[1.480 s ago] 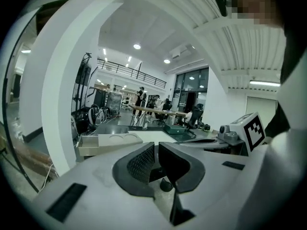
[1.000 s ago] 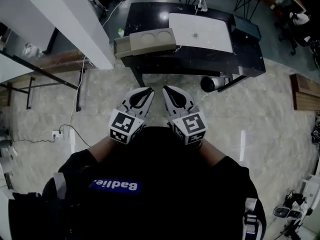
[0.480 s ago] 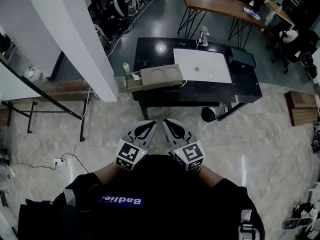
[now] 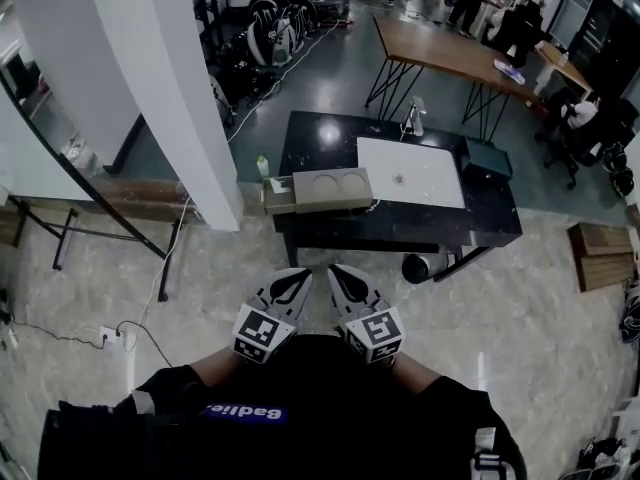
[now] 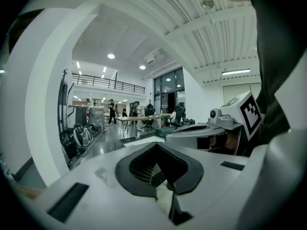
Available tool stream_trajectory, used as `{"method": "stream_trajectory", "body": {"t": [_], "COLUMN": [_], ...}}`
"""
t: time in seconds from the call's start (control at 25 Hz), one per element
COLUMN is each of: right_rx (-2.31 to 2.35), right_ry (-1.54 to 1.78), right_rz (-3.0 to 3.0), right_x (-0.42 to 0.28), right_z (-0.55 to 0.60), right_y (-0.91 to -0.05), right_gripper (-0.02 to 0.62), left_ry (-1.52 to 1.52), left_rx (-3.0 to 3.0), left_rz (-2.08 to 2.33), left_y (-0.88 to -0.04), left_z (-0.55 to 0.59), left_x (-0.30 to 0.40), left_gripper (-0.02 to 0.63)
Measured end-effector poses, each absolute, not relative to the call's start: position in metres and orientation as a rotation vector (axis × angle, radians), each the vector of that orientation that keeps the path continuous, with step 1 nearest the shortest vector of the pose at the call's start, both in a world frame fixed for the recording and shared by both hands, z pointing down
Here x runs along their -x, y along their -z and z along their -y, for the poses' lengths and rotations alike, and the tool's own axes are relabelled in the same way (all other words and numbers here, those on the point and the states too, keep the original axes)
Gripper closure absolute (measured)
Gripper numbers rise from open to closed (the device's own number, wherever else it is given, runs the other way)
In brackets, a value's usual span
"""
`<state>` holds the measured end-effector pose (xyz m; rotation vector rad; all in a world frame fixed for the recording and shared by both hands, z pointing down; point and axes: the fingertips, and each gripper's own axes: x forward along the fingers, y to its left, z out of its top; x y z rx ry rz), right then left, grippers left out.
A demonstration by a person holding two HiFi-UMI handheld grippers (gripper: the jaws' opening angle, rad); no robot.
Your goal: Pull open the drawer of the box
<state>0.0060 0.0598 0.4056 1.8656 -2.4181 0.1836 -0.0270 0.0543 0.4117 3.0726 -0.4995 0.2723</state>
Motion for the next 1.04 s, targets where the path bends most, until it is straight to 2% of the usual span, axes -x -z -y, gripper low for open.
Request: {"method": "stream_trajectory", "body": {"t": [1.04], "right_rx": [-1.820], "right_ry": [-0.196], "right_rz": [2.437], "right_x": [-0.0062], "right_z": [-0.0562], "right_y": [-0.4074], "right_gripper": [0.595], "left_ry": [-0.271], "left_rx": [-3.062], "left_rz": [0.551], "left_y": [-0.4098], "left_z": [-0.0533], "left_x": [0.0318], "left_gripper": [0.604]}}
